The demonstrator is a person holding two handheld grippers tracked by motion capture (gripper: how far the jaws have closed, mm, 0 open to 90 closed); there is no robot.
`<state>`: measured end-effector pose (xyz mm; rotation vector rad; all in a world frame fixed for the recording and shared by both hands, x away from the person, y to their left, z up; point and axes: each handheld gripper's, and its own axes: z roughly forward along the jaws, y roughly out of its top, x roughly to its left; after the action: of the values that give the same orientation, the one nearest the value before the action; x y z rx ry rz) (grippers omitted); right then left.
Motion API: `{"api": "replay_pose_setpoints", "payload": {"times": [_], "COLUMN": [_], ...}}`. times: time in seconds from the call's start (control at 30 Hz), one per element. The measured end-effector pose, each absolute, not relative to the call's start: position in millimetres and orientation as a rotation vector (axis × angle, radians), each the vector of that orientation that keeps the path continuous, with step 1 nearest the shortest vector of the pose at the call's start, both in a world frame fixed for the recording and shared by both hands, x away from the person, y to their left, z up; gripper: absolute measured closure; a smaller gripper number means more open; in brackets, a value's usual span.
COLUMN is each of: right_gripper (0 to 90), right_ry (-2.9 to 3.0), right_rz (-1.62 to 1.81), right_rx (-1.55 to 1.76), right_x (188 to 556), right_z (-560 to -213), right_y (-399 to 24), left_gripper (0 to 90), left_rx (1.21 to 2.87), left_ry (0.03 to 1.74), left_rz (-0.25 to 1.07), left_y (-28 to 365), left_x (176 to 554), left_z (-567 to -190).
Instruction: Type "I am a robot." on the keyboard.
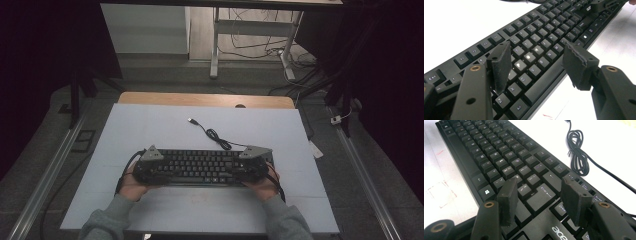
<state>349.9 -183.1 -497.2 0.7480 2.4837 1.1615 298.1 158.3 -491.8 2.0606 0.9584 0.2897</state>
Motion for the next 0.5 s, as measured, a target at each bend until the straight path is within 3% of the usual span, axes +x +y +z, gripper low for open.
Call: {"api": "replay_pose_setpoints", "payload": {"times": [0.23,0.5], "right_gripper": [48.0,47.9], "right_ry": [2.484,2.483], "right_rz": [1.161,1.162], "right_rx": [0.750,0.750], "right_x": [349.8,349.8], "right_z": [-497.3,-497.2], "right_y": [-182.9,-182.9], "left_gripper": [34.1,34.4], "left_rx": [2.049,2.044], "left_ry": [0.998,1.002], "left_rz": [0.291,0.322], "left_y": [157.4,158.4], "left_x": [303.3,308.1], "left_z": [-490.3,-487.7]}}
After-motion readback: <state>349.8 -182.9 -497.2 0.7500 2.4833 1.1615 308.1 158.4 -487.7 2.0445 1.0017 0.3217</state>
